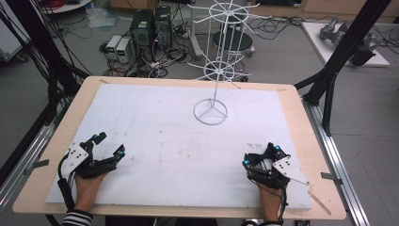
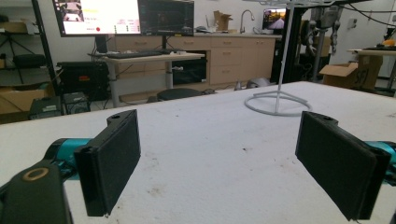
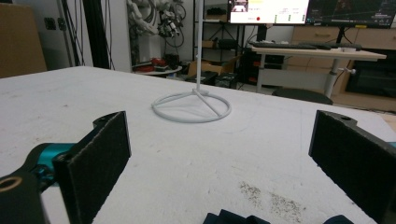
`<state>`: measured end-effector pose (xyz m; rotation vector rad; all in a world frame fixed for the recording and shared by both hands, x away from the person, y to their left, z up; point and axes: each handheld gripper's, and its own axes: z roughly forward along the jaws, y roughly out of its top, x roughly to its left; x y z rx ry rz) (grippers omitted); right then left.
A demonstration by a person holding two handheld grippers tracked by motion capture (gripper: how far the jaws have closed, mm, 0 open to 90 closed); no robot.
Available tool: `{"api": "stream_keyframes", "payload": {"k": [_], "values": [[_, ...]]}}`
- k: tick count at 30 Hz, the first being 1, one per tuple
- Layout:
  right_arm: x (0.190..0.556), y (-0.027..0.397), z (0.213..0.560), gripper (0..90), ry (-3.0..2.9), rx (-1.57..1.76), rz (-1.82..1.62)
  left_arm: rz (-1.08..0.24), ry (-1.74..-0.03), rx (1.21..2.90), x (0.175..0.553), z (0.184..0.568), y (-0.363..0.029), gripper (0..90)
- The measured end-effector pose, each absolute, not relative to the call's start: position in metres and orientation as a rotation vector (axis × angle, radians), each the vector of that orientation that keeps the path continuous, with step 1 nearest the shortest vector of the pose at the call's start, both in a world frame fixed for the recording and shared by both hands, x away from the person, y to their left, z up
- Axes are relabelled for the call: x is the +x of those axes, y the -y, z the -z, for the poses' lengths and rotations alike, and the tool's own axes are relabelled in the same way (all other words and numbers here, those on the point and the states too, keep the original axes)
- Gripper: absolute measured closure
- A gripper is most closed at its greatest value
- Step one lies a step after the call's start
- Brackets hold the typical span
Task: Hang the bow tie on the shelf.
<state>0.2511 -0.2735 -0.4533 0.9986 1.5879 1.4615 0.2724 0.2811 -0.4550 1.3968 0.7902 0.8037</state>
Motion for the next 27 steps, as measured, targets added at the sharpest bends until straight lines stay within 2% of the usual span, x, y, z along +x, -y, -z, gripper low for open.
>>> {"api": "stream_keyframes", "payload": {"k": [27], "values": [[0.2518, 0.2752, 0.4530, 4.4, -1.598, 0.999, -1.490, -0.812, -0.786, 1.403, 0.2721, 0.4549, -0.2804, 14.5]]}}
